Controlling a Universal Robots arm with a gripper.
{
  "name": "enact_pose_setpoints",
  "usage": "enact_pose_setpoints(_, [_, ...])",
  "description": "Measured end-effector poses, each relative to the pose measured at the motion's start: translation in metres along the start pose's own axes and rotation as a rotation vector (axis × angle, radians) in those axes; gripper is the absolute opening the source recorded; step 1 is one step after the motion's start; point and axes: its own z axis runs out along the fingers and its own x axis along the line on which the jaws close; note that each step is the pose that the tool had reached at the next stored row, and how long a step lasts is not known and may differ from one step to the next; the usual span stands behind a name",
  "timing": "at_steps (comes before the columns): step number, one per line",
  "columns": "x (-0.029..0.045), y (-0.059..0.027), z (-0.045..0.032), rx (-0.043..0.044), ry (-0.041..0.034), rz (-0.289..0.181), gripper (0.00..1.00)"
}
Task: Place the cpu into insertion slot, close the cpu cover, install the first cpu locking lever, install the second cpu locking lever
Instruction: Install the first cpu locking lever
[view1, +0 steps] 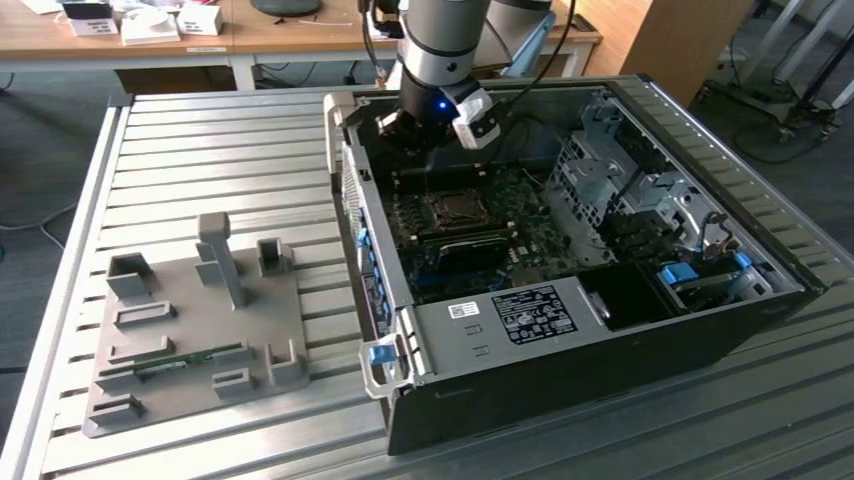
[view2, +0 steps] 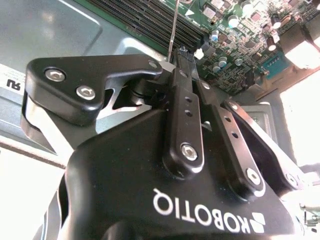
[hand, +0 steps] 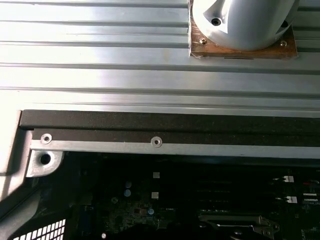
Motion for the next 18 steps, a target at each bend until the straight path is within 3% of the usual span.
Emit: enact_pose_setpoints(18, [-0.0058,-0.0001,0.0003,0.0,0.0,0.0,0.11])
